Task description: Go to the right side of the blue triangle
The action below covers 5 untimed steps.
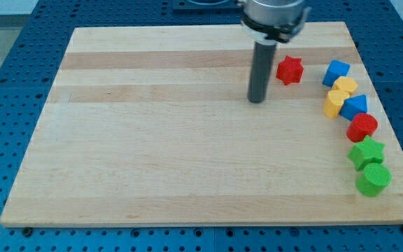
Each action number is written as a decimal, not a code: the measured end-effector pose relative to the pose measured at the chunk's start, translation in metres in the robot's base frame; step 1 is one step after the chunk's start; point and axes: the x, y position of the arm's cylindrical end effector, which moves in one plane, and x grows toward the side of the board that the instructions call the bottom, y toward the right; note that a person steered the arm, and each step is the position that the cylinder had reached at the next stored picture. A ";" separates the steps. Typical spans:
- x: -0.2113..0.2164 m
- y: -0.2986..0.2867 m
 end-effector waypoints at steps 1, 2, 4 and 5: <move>-0.106 -0.005; -0.165 0.057; -0.093 0.274; -0.083 0.274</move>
